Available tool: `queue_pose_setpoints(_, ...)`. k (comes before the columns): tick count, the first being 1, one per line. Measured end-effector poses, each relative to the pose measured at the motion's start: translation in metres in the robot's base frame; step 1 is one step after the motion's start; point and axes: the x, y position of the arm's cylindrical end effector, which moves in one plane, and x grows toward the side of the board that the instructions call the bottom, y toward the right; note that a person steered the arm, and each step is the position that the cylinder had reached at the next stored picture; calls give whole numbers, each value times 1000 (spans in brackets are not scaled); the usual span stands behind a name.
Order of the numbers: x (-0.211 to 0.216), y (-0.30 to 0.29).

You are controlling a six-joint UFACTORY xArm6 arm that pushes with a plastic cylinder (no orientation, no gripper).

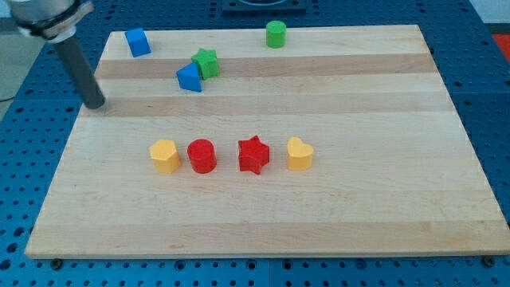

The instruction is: Move the red circle towards the top side of the board

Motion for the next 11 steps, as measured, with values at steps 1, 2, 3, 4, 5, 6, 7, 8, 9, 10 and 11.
queue_pose_setpoints(1, 44, -18)
queue_pose_setpoints(2, 65, -20)
queue_pose_setpoints(3, 102, 4)
queue_pose_setpoints(4, 130, 89)
queue_pose_setpoints(5, 129, 165)
queue_pose_setpoints(6, 118, 205)
queue_pose_setpoints(7, 99, 216)
queue_pose_setpoints(8, 72, 211)
queue_pose_setpoints(9, 55, 209)
queue_pose_setpoints(10, 41, 199)
queue_pose_setpoints(11, 37, 179)
